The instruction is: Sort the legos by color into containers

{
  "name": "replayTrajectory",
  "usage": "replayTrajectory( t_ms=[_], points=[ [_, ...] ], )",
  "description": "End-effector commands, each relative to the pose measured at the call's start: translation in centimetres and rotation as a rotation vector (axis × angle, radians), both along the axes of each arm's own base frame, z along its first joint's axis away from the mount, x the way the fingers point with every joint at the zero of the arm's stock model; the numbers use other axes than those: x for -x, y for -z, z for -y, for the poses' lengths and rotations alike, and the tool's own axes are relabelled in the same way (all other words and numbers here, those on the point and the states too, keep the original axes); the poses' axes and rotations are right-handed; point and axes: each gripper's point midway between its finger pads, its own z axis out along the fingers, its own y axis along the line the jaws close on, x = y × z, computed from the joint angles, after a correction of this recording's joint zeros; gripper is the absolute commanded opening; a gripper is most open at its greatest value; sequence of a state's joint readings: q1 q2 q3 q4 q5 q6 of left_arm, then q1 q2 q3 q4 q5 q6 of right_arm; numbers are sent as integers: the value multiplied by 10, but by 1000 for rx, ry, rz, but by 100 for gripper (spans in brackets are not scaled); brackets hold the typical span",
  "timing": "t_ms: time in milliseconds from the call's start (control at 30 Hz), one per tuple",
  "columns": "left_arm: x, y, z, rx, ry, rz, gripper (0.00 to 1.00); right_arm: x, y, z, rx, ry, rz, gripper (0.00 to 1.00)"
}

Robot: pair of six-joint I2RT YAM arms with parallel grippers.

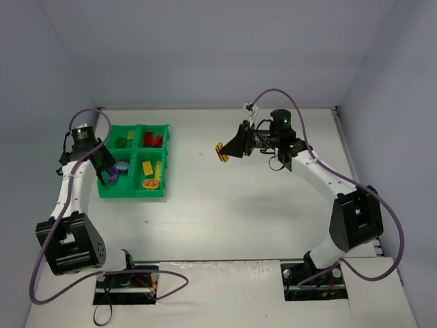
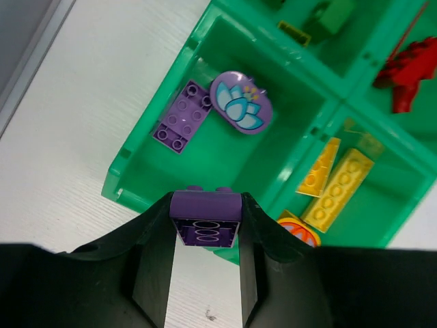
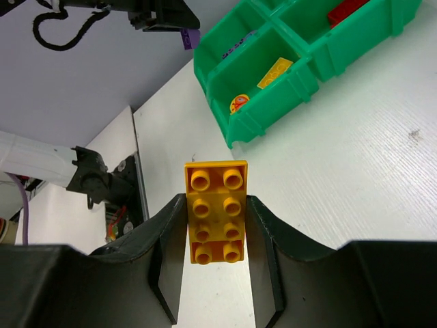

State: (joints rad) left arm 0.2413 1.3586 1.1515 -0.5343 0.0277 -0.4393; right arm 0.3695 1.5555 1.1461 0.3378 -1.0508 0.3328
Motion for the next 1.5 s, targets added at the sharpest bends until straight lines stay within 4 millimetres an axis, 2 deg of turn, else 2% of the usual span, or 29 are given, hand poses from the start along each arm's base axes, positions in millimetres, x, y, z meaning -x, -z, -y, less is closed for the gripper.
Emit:
replayTrajectory(
  t_ms=[0,67,200,267,300,333,367,400,433,467,500,533,567,600,667,700,867,900,933,1033,1067,1100,1133,1233,1267,1300,1333,1433,1467],
  points=[
    [-19,-12,-15,-30,-50,80,24,-6,-24,-15,-2,-5,132,0],
    [-24,-5,-16,-23,-51,57,28,-8,-20,-23,13,-7,128,0],
    [-32,-7,-18,-23,-53,65,44,-7,-13,-40,32,-22,132,0],
    [-31,-7,-19,-25,-55,64,50,-10,-16,-47,36,-18,142,0],
    [-31,-6,-19,-24,-57,60,58,-10,-16,-51,40,-20,146,0],
    [-30,-6,-19,-24,-59,58,61,-8,-8,-60,55,-35,134,0],
    [-29,-6,-19,-25,-63,57,64,-11,-15,-66,52,-30,153,0],
    [-28,-7,-19,-22,-70,58,67,-14,-9,-73,61,-34,145,0],
    [-25,-10,-17,-17,-74,60,69,-10,-8,-83,62,-51,146,0],
    [-23,-15,-16,-8,-79,72,70,-14,-18,-91,53,-46,172,0],
    [-20,-28,-13,-5,-76,105,70,-17,-10,-101,62,-52,162,0],
    [-16,-31,-3,26,-61,107,71,-13,-10,-113,62,-68,168,0],
    [-13,-41,4,41,-47,127,71,-19,-24,-123,47,-59,203,0],
    [-5,-60,11,42,-32,175,71,-24,-11,-135,58,-66,190,0],
    [10,-73,31,53,15,191,71,-24,-10,-157,54,-76,193,0],
    [27,-87,38,46,30,204,71,-34,-8,-171,51,-68,200,0],
    [79,-106,67,20,143,203,71,-44,-3,-223,25,-66,202,0],
    [93,-115,70,12,155,240,71,-47,13,-232,38,-64,183,0],
    [103,-113,71,8,170,230,71,-54,4,-239,23,-40,203,1],
    [127,-112,75,-17,198,201,75,-57,26,-260,29,-27,180,8],
    [130,-109,76,-28,217,189,75,-61,22,-265,21,-7,191,14],
    [134,-106,76,-37,229,184,75,-65,36,-269,34,3,180,19],
    [139,-99,75,-41,228,157,75,-65,38,-274,29,11,179,24],
    [144,-94,77,-42,237,146,75,-76,47,-277,36,65,175,58],
    [146,-95,78,-40,243,143,75,-81,52,-275,50,95,174,77],
    [147,-95,81,-36,252,141,75,-83,48,-273,51,106,187,86],
    [147,-98,81,-36,255,146,75,-84,45,-271,54,119,193,100],
    [148,-101,86,-31,274,153,75,-87,21,-257,56,166,242,100],
    [148,-104,86,-34,274,160,75,-87,3,-245,63,213,266,100]
  ],
)
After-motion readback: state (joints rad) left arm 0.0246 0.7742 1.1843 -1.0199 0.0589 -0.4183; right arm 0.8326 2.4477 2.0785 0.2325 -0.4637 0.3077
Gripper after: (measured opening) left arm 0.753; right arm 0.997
